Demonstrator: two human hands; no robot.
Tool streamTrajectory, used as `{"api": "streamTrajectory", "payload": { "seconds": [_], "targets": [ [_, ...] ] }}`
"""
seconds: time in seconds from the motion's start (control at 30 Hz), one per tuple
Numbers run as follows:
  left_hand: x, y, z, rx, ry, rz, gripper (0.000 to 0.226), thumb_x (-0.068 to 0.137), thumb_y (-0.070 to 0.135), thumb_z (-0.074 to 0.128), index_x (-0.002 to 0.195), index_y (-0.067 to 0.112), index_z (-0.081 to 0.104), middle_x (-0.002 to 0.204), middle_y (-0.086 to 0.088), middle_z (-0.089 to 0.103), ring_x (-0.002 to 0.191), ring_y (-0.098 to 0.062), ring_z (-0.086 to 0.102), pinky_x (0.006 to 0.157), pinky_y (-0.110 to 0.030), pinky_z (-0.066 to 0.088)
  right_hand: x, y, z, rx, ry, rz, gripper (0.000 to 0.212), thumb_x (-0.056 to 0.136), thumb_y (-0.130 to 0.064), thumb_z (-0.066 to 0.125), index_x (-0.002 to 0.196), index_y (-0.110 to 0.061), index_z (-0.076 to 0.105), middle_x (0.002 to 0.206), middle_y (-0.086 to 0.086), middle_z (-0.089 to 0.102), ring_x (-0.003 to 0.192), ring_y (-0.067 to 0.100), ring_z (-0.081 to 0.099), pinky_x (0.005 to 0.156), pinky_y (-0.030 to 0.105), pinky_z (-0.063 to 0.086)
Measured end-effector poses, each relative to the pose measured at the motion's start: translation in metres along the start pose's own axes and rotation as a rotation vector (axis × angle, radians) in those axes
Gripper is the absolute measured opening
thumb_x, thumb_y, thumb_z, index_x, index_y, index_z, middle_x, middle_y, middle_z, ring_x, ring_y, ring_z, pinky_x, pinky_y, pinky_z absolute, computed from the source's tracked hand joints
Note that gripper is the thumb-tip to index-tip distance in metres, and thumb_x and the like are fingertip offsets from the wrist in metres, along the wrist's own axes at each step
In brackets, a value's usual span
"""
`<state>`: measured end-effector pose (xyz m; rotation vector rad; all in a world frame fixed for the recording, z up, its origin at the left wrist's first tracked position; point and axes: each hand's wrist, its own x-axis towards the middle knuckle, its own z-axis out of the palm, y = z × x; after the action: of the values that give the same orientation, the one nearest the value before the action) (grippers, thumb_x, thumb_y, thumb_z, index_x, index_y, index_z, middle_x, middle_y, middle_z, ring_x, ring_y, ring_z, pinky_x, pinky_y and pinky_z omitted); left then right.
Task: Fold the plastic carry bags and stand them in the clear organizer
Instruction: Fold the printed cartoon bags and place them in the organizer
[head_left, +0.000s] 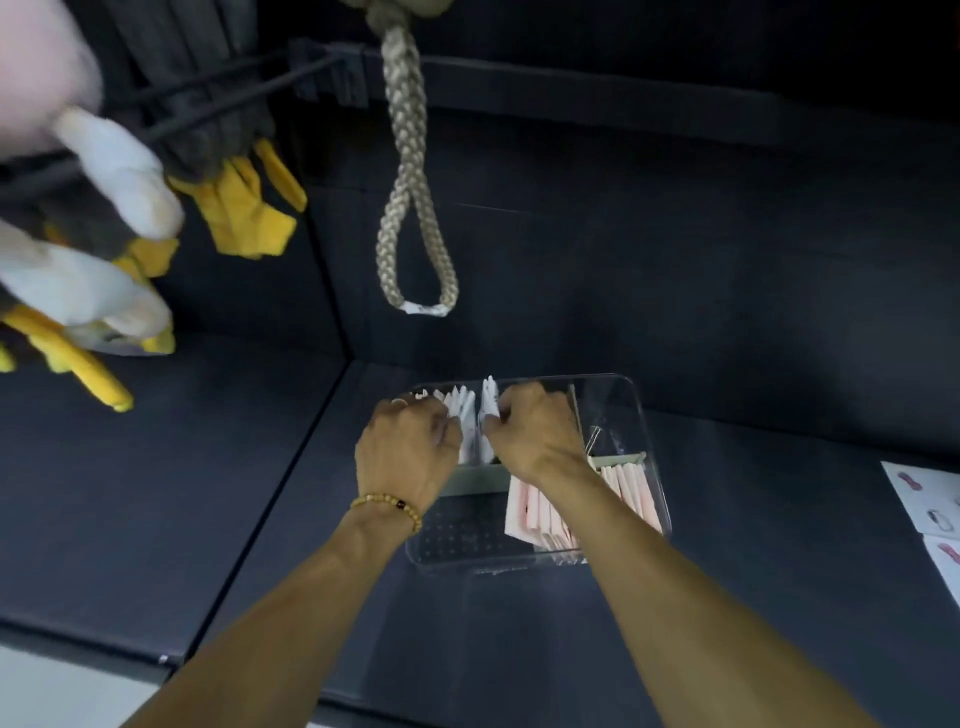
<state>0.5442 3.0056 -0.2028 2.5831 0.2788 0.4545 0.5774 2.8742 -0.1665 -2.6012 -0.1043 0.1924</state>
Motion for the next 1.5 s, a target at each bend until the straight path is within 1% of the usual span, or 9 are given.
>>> {"api": "streamTrajectory", "payload": {
  "seconds": [0.17, 0.37, 0.47, 0.57, 0.7, 0.9, 1.1, 1.3, 1.5],
  "targets": [
    [-0.007, -0.010, 0.002, -0.009, -0.129, 0.107, 0.015, 0.086, 0.024, 0.057, 0.087, 0.016, 0.069, 0.095, 0.000, 0.060, 0.099, -0.022, 0.047, 0.069, -0.027, 0.043, 0.000, 0.004, 0.010, 0.210, -0.187, -0.004, 0.017, 0.092, -0.026, 0.057, 0.098, -0.015, 0.068, 0.101, 0.006, 0.070, 0.098, 0.022, 0.063, 0.089, 0.033, 0.051],
    [-0.016, 0.009, -0.013, -0.356, -0.097, -0.090, 0.014, 0.090, 0.023, 0.056, 0.097, 0.022, 0.068, 0.093, 0.008, 0.061, 0.092, -0.009, 0.056, 0.081, -0.024, 0.045, -0.006, 0.030, -0.013, 0.473, 0.087, 0.027, 0.014, 0.093, -0.027, 0.054, 0.097, -0.025, 0.068, 0.089, -0.011, 0.070, 0.087, 0.009, 0.065, 0.078, 0.021, 0.047],
    [-0.036, 0.039, -0.017, -0.658, -0.104, -0.238, 0.014, 0.093, 0.025, 0.055, 0.096, 0.031, 0.067, 0.100, 0.016, 0.064, 0.090, 0.008, 0.056, 0.080, -0.010, 0.045, -0.016, 0.060, -0.035, 0.632, 0.248, 0.102, 0.015, 0.090, -0.024, 0.054, 0.083, -0.031, 0.065, 0.084, -0.011, 0.070, 0.085, 0.011, 0.068, 0.083, 0.035, 0.055],
    [-0.063, 0.075, -0.008, -0.922, -0.178, -0.354, 0.017, 0.094, 0.020, 0.054, 0.100, 0.027, 0.068, 0.103, 0.014, 0.068, 0.097, 0.003, 0.061, 0.090, -0.024, 0.050, -0.040, 0.103, -0.056, 0.699, 0.362, 0.194, 0.015, 0.090, -0.023, 0.054, 0.084, -0.032, 0.064, 0.087, -0.009, 0.071, 0.088, 0.014, 0.068, 0.088, 0.044, 0.054],
    [-0.100, 0.123, 0.020, -1.073, -0.292, -0.376, 0.023, 0.094, 0.014, 0.051, 0.093, 0.029, 0.069, 0.099, 0.008, 0.070, 0.090, -0.002, 0.066, 0.077, -0.021, 0.053, -0.087, 0.179, -0.082, 0.655, 0.457, 0.357, 0.011, 0.094, -0.028, 0.053, 0.092, -0.032, 0.063, 0.092, -0.006, 0.068, 0.090, 0.016, 0.065, 0.087, 0.044, 0.054],
    [-0.155, 0.189, 0.079, -1.021, -0.542, -0.316, 0.022, 0.094, 0.016, 0.054, 0.090, 0.032, 0.068, 0.100, 0.008, 0.070, 0.101, -0.013, 0.064, 0.095, -0.039, 0.049, -0.179, 0.313, -0.113, 0.366, 0.600, 0.653, 0.024, 0.095, -0.025, 0.052, 0.112, -0.012, 0.063, 0.101, 0.006, 0.068, 0.100, 0.029, 0.061, 0.086, 0.033, 0.046],
    [-0.200, 0.254, 0.134, -0.908, -0.729, -0.204, 0.015, 0.093, 0.019, 0.055, 0.103, 0.024, 0.066, 0.102, 0.006, 0.067, 0.099, -0.009, 0.063, 0.093, -0.035, 0.051, -0.262, 0.442, -0.124, 0.030, 0.340, 0.830, 0.064, 0.092, -0.041, 0.056, 0.144, -0.010, 0.035, 0.152, 0.012, 0.032, 0.140, 0.032, 0.029, 0.111, 0.044, 0.027],
    [-0.218, 0.287, 0.169, -0.647, -0.794, 0.135, 0.030, 0.094, 0.030, 0.054, 0.123, 0.022, 0.058, 0.118, 0.009, 0.059, 0.105, -0.002, 0.056, 0.088, -0.016, 0.046, -0.282, 0.456, -0.088, -0.240, 0.130, 0.689, 0.067, 0.095, -0.056, 0.025, 0.149, -0.017, 0.016, 0.160, 0.001, 0.008, 0.146, 0.025, 0.006, 0.115, 0.053, 0.011],
    [-0.215, 0.264, 0.199, 0.060, -0.862, 1.021, 0.071, 0.091, 0.053, 0.046, 0.150, 0.026, 0.018, 0.157, 0.011, 0.013, 0.145, -0.011, 0.003, 0.118, -0.034, 0.009, -0.263, 0.387, -0.045, -0.136, 0.118, 0.416, 0.058, 0.101, -0.045, 0.017, 0.152, -0.016, 0.015, 0.162, 0.003, 0.003, 0.148, 0.022, 0.000, 0.118, 0.045, 0.008]
  ]
}}
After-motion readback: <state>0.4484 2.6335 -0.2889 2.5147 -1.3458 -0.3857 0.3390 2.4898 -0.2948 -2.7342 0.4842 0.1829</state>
